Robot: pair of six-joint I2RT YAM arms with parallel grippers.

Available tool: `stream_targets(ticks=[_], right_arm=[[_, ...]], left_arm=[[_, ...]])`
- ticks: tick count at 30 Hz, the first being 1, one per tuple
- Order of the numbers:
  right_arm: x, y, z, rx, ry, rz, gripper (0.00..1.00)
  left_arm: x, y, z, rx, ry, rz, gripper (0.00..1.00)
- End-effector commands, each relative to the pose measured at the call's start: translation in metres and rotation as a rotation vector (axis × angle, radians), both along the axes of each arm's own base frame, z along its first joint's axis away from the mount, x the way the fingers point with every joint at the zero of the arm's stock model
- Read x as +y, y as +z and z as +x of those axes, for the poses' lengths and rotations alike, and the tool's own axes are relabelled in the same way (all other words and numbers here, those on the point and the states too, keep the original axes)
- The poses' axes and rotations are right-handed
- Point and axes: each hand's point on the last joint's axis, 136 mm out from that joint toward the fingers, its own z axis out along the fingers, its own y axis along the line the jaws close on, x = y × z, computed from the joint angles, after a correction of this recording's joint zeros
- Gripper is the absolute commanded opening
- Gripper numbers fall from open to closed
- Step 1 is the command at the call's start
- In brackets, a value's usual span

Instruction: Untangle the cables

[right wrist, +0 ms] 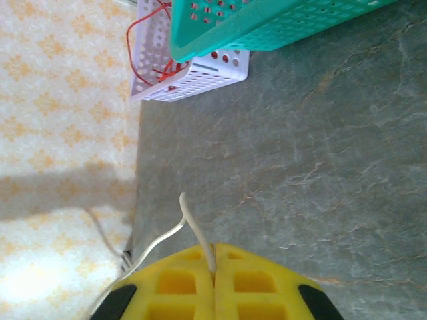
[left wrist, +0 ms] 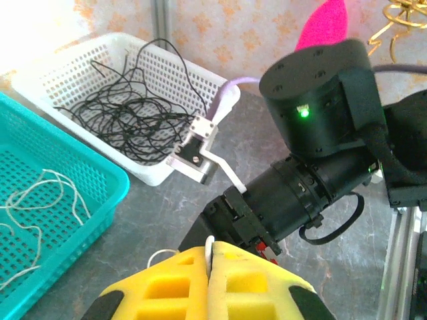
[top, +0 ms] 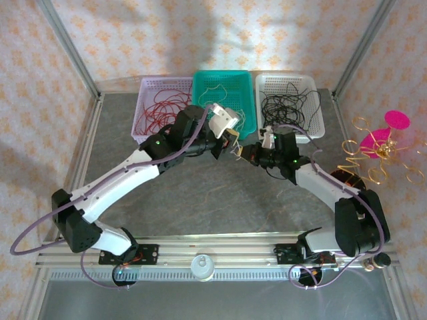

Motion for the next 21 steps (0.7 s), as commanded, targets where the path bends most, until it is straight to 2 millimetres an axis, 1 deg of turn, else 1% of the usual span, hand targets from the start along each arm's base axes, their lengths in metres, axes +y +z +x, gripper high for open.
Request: stream_targets(ticks=[1,5,7,10,13,17,19,21], right_arm=[[-0.011,-0.02,0.002,0.009,-0.049,-0.07,0.01],[-0.02,-0.038,-0.002,0.012,-0.073,-0.125,0.0],[-0.022,-0.04,-0.004,-0.011,-0.074,-0.145,0.0],[-0.024,-0.037,-0.009,-0.086,-0.052,-0.185,0.0],[-0.025,-0.033,-0.014,-0.153,-0.029,-0.217,0.0],[-0.024,-0.024,-0.02,-0.227,-0.003,-0.242,0.0],[-0.022,-0.017,-0.023,-0.283,0.014,-0.264,0.0],[-0.02,-0.005,-0.026,-0.359,0.018,-0.309,0.01]], left_arm=[[0.021,0.065,0.011,-0.147,0.091,-0.098,0.0],[0.05,0.098,0.025,-0.2,0.208,-0.173,0.0],[0.067,0.114,0.032,-0.231,0.266,-0.219,0.0],[0.089,0.135,0.042,-0.272,0.335,-0.292,0.0],[0.103,0.153,0.051,-0.309,0.37,-0.357,0.0],[0.113,0.164,0.065,-0.328,0.38,-0.404,0.0],[0.113,0.167,0.072,-0.329,0.372,-0.426,0.0],[0.112,0.168,0.078,-0.324,0.366,-0.439,0.0]])
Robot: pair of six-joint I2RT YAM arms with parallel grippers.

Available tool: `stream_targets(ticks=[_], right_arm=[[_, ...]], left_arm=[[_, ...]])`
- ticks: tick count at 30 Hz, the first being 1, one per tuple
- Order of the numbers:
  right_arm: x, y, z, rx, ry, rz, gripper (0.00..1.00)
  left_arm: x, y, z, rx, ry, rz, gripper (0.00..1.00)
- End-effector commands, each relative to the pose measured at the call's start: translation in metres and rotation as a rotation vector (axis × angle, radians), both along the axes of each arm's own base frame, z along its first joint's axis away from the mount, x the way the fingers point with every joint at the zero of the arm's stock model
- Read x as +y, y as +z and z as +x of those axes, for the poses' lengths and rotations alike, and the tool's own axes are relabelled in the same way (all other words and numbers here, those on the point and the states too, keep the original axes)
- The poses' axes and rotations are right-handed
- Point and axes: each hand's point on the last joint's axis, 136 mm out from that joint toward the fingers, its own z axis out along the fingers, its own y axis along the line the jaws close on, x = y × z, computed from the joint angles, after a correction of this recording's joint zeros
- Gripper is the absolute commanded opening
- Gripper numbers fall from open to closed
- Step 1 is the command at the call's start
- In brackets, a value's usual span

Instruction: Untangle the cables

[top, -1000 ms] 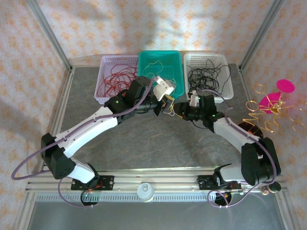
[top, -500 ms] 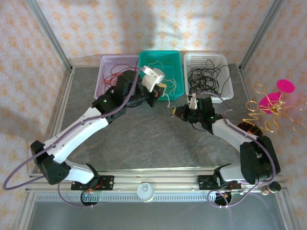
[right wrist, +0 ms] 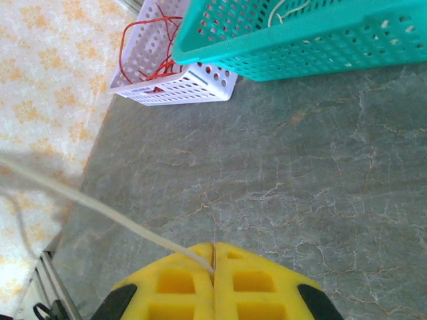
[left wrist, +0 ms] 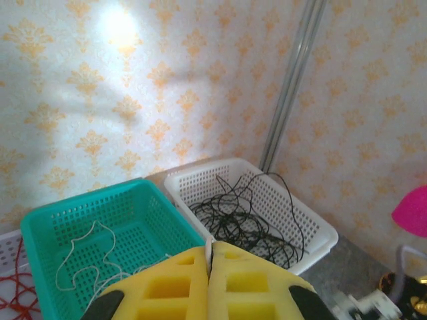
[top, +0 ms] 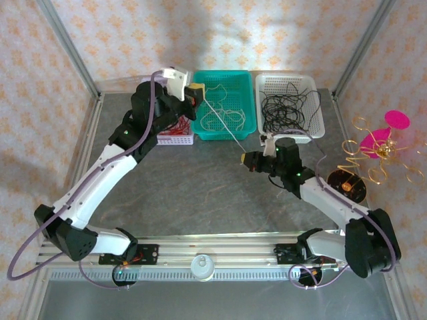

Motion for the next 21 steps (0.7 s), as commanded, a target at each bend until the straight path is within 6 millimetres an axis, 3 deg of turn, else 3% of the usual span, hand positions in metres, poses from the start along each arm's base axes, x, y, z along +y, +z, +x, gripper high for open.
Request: stream_targets(ticks=[1,6,10,21], right_arm=[[-0.011,-0.006,-0.006,-0.09,-0.034,-0.161,0.01],[-0.029,0.017,-0.004,-0.275,-0.156,-0.331,0.04],[-0.031,0.034,-0.006,-0.428,-0.161,-0.437,0.05],[-0.014,0.031,-0.003,-0.662,-0.011,-0.811,0.08]], left_arm=[[0.008,0.065,0.004,-0.162,0.002,-0.132,0.0],[0.008,0.069,0.022,-0.135,-0.02,-0.187,0.0],[0.005,0.077,0.029,-0.125,-0.029,-0.264,0.0],[0.001,0.102,0.047,-0.108,-0.045,-0.483,0.0]])
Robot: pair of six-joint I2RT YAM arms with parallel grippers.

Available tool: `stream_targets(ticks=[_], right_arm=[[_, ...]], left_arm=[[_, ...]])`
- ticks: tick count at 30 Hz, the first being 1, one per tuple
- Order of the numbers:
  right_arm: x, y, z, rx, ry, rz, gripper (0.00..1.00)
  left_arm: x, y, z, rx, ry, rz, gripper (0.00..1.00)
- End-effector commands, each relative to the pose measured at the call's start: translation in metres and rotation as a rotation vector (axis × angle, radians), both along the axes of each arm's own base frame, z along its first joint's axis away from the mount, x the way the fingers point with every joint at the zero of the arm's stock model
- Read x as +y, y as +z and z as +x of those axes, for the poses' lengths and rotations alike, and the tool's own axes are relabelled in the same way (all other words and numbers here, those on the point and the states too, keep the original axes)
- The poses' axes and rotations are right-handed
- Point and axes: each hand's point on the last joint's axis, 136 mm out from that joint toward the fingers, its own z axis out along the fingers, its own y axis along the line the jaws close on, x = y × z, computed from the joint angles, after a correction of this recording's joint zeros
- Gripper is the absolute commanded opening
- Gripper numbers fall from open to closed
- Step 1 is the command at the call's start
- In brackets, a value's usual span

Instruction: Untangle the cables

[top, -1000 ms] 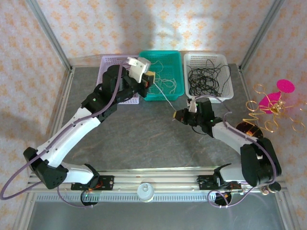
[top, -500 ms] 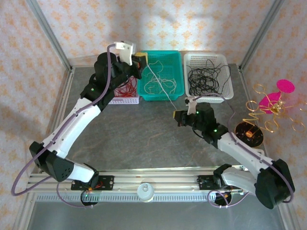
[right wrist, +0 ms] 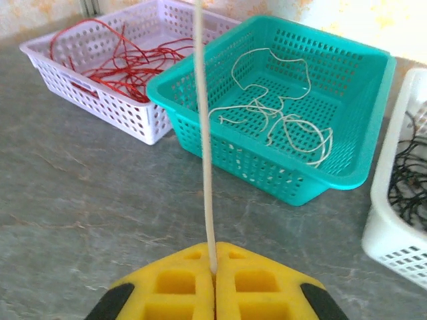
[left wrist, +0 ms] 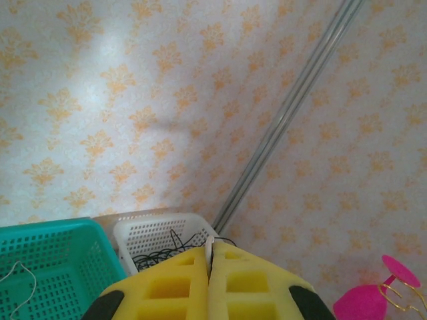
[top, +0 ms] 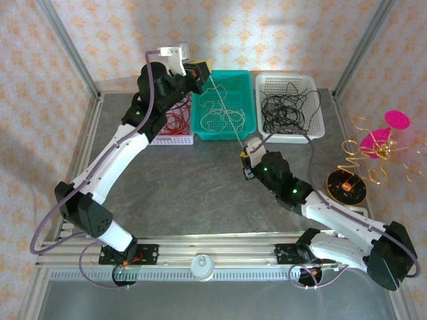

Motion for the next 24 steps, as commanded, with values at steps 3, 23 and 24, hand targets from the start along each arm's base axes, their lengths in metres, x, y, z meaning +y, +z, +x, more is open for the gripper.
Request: stream_targets(ticks=[3,23,24], right_arm=[[-0.02,-0.013,0.013,-0.073,-0.064,-0.3,0.08],[-0.032,-0.05,0.012,0.164,-0.035,-0.197,0.48],[-0.034,-0.043,0.012,0.156,-0.04,-0.175,0.48]], left_arm=[[0.006,0.068,-0.008,-0.175,-0.024,-0.158,0.0],[-0.013,0.029,0.098,-0.259,0.088,-0.109,0.0],[-0.014,0.021,0.107,-0.251,0.096,-0.1,0.0]])
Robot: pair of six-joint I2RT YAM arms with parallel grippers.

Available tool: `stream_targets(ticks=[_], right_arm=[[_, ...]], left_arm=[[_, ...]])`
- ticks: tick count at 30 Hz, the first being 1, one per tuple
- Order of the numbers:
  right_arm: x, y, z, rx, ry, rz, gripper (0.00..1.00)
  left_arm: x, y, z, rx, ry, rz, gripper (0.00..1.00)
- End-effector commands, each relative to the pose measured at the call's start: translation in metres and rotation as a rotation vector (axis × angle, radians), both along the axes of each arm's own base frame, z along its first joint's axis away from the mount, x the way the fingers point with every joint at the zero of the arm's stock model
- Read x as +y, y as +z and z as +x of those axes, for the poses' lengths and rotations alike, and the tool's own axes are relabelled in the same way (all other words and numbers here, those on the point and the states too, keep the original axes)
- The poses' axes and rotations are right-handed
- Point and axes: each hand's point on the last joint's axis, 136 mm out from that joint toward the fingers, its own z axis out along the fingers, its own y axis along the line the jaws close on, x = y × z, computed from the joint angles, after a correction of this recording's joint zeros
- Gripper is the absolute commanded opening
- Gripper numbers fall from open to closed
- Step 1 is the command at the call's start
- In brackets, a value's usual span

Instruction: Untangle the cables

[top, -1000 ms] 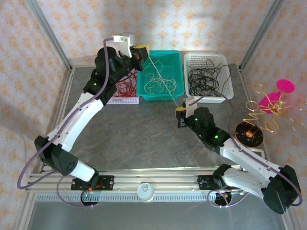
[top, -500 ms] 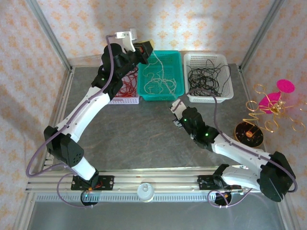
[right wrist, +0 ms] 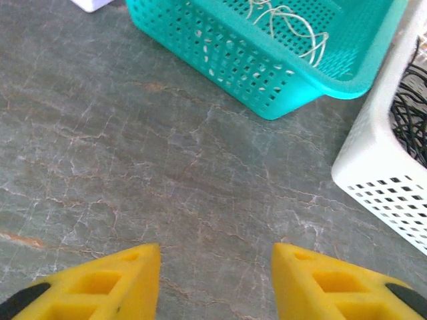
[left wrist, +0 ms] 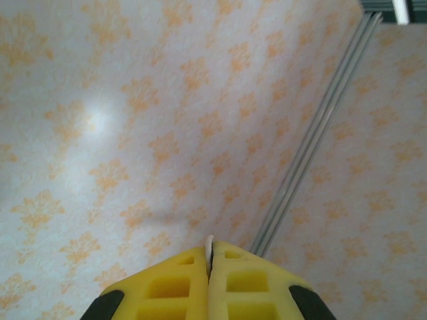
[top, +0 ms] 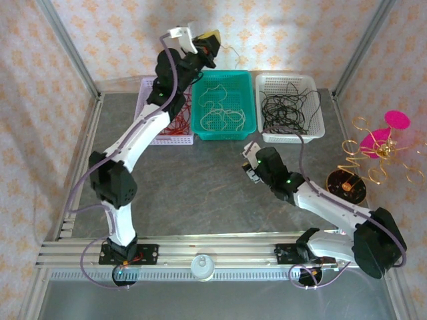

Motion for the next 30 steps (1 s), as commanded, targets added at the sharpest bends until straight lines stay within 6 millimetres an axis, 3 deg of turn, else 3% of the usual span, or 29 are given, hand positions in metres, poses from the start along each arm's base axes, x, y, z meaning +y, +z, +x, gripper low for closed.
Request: stream_targets(ticks=[1,5,9,15,21,23,25,30], right_arm=[[-0.002,0.027,-0.001,-0.023,-0.018,0.101,0.48],[-0.013,0.054,0.004,-0.04,-0.07,0.223,0.49],[-0.041,0.069,0.014,-0.048,-0.181,0.33,0.49],[-0.092,0.067,0.028,-0.089,-0.369,0.385,0.48],[-0.127,0.053,0.035,-0.104,-0.503,0.434,0.48],[-0.137,0.051,0.036,-0.117,-0.55,0.444,0.48],[-0.149,0.051,0.039,-0.145,-0.61,0.463,0.48],[-0.175,0.036,0.042,-0.211,-0.711,0.487,0.53]], left_arm=[[0.003,-0.012,0.026,-0.022,0.047,0.015,0.0],[-0.001,-0.06,0.059,0.071,0.081,0.072,0.0],[-0.01,-0.115,0.078,0.161,0.066,0.095,0.0],[-0.023,-0.204,0.093,0.334,0.047,0.138,0.0],[-0.017,-0.295,0.09,0.495,0.112,0.205,0.0],[-0.012,-0.315,0.088,0.538,0.135,0.218,0.05],[-0.01,-0.33,0.084,0.575,0.143,0.234,0.16],[-0.013,-0.328,0.069,0.589,0.179,0.302,0.42]])
